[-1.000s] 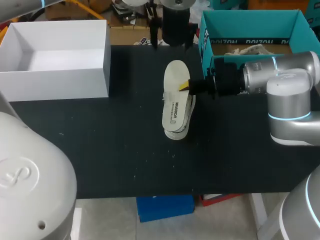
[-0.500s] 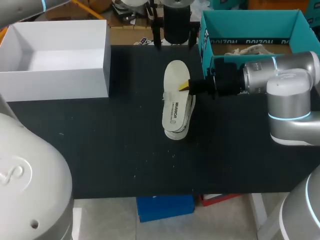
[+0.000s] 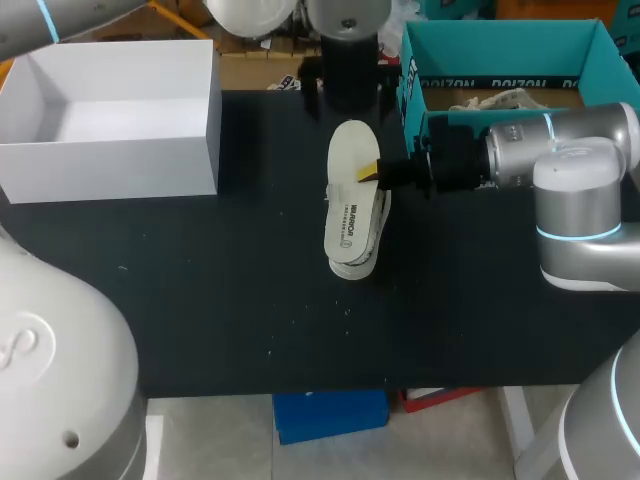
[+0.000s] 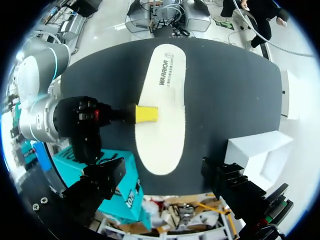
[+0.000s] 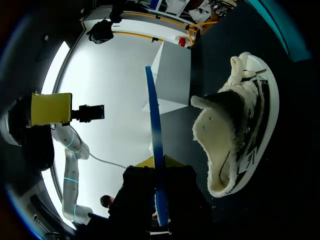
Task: Take the shoe out of the shoebox, open the shoe tongue, remove and reinsert the insole, then place the shoe into the shoebox
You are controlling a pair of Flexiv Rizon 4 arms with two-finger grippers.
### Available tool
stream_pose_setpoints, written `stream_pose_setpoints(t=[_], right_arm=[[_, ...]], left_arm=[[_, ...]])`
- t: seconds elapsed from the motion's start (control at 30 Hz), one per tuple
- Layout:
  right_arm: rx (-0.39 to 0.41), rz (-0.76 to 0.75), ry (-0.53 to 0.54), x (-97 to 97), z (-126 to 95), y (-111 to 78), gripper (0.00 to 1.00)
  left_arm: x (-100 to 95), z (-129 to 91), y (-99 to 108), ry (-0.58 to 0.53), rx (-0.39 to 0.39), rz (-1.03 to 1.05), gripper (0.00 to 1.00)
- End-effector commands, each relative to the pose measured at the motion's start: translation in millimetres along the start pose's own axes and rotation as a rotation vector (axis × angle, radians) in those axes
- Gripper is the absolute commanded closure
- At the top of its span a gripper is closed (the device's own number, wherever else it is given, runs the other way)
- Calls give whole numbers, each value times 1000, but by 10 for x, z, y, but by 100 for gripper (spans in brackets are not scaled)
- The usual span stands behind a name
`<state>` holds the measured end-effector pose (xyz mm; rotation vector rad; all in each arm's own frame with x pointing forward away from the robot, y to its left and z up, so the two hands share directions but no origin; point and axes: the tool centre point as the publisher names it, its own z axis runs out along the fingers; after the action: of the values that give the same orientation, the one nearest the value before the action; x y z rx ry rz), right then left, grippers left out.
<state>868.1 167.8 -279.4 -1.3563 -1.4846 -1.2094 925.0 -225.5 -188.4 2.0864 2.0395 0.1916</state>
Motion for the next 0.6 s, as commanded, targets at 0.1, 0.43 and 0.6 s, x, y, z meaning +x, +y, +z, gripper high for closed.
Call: stream_pose_setpoints(t=[0.1, 0.43, 0.6], right_arm=[[-3, 0, 0, -2, 8, -5, 100], [-3, 0, 0, -2, 8, -5, 100], [-3, 0, 0, -2, 8, -5, 100]], left_arm=[[90, -52, -311, -24, -55, 4, 0], [142, -29, -811, -51, -53, 42, 0], [163, -43, -966, -52, -50, 59, 0]])
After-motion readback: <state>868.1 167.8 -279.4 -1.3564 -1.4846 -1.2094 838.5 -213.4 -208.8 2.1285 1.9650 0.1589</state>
